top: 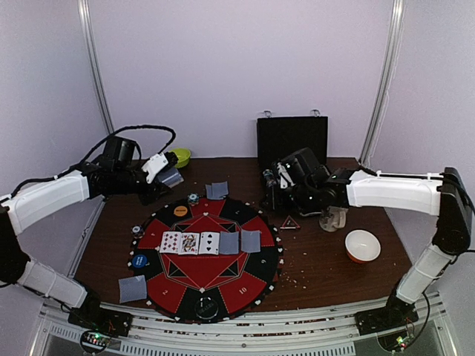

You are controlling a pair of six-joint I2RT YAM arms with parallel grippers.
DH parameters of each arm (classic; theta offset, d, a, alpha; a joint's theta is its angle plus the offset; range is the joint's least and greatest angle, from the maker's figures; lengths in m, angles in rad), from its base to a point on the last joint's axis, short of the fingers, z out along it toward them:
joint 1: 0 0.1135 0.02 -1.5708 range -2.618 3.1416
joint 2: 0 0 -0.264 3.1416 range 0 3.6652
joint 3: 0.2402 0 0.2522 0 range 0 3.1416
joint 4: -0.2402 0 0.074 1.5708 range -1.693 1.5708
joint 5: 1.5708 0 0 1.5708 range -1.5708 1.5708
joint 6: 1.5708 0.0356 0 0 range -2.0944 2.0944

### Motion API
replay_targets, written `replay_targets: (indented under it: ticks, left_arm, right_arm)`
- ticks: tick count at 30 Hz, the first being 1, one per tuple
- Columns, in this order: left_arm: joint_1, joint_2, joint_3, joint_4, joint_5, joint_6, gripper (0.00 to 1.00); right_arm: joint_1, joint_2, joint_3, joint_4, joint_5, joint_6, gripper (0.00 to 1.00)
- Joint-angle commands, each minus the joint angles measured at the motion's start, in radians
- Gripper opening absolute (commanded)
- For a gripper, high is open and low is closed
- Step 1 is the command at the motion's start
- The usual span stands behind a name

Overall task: Distribute texas hold em gaming equipment
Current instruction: Place the face-down deck piles in the corner of the board.

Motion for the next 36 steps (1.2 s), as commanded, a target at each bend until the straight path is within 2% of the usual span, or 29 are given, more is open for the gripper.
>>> replay_targets:
  ticks: [1, 6, 11, 20, 25, 31, 36]
  left_arm:
    - [0.15, 0.085, 0.072, 0.057, -0.072, -0.116, 0.39]
    - [0.352, 0.171, 0.062, 0.067, -0.138, -0.173, 0.39]
    - [0.501, 0.276, 0.011, 0.139, -0.22, -0.223, 0.39]
    - [0.512, 0.414, -0.085, 0.152, -0.238, -0.224, 0.42]
    - [0.513, 0.476, -0.058, 0.116, -0.278, -0.239, 0.46]
    - [0.512, 0.509, -0.056, 0.1, -0.227, -0.247, 0.67]
    - [0.513, 0.518, -0.058, 0.1, -0.21, -0.241, 0.79]
  right_arm:
    - [-0.002, -0.075, 0.001, -0.06, 0.026, -0.075, 0.38]
    - [-0.001, -0.144, -0.031, -0.055, -0.019, -0.121, 0.39]
    - [-0.002, -0.189, -0.022, -0.096, 0.049, -0.174, 0.39]
    - [-0.002, -0.312, -0.088, -0.07, 0.138, -0.206, 0.42]
    - [-0.003, -0.331, -0.103, -0.056, 0.133, -0.204, 0.43]
    - [-0.003, -0.334, -0.098, -0.057, 0.138, -0.205, 0.44]
    - [-0.003, -0.342, -0.088, -0.064, 0.153, -0.217, 0.44]
